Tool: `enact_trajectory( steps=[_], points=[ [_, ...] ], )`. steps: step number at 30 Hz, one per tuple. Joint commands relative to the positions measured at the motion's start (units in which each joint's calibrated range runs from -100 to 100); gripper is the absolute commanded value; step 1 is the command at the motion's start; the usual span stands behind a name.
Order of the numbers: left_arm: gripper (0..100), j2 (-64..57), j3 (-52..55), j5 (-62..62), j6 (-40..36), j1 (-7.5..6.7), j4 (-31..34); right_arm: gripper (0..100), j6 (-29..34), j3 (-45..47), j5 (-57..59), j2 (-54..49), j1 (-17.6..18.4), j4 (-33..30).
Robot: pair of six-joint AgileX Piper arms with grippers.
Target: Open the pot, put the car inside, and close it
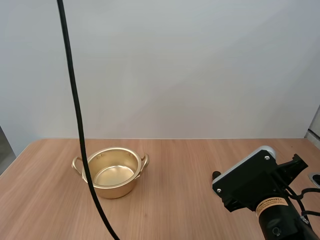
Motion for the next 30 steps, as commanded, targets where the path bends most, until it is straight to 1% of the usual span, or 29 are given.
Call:
enact_trajectory(
  steps=[1, 4, 7, 8, 11, 14, 16, 18, 19, 21, 24, 26, 27, 30],
  points=[
    [0, -2.7, -0.1, 4.5, 0.0, 0.00, -1.2, 0, 0.4, 0.0, 0.2, 0.0, 0.0, 1.9],
    [0, -4.6, -0.1, 9.9, 0.3, 0.00, -1.2, 0, 0.4, -1.6, 0.6, 0.0, 0.0, 3.8],
    [0, -6.1, -0.1, 11.3, 0.3, 0.00, -1.2, 0, 0.4, -6.9, -1.5, 0.0, 0.0, 6.5],
    [0, -6.6, -0.1, 11.3, 0.3, 0.00, -1.2, 0, 0.4, -9.5, -1.6, 0.0, 0.0, 8.5],
    [0, -7.1, -0.1, 11.2, 0.3, 0.00, -1.2, 0, 0.4, -18.4, 2.3, 0.5, 0.0, 18.4],
    [0, -7.1, -0.1, 11.2, 0.3, 0.00, -1.2, 0, -0.1, -29.4, 13.7, 5.5, 0.0, 31.4],
    [0, -7.1, -0.1, 11.2, 0.3, 0.00, -1.2, 0, -3.1, -35.4, 20.6, 8.8, -0.2, 38.9],
    [0, -7.1, -0.1, 11.0, 0.3, 0.00, -1.2, 0, -10.6, -40.8, 25.8, 12.7, -0.3, 47.0],
    [0, -7.1, -0.1, 10.5, 0.3, 0.00, -1.2, 0, -14.3, -42.7, 28.2, 14.6, -0.3, 50.0],
    [0, -7.1, -0.1, 10.0, 0.3, 0.00, -1.2, 0, -19.0, -47.4, 36.5, 20.1, -0.3, 54.8],
    [0, -7.1, -0.1, 9.8, 0.3, 0.00, -1.2, 0, -19.8, -52.9, 49.7, 29.3, -0.5, 55.9],
    [0, -7.1, -0.1, 9.0, 0.3, 0.00, -1.4, 0, -19.7, -54.9, 56.7, 36.4, -0.5, 56.1],
    [0, -7.1, -0.1, 8.7, 0.3, 0.00, -1.4, 0, -19.2, -55.2, 58.7, 39.8, -0.5, 56.8],
    [0, -7.1, -0.1, 8.7, 0.3, 0.00, -1.4, 0, -18.3, -55.2, 58.4, 48.4, -0.5, 57.8]
  ],
)
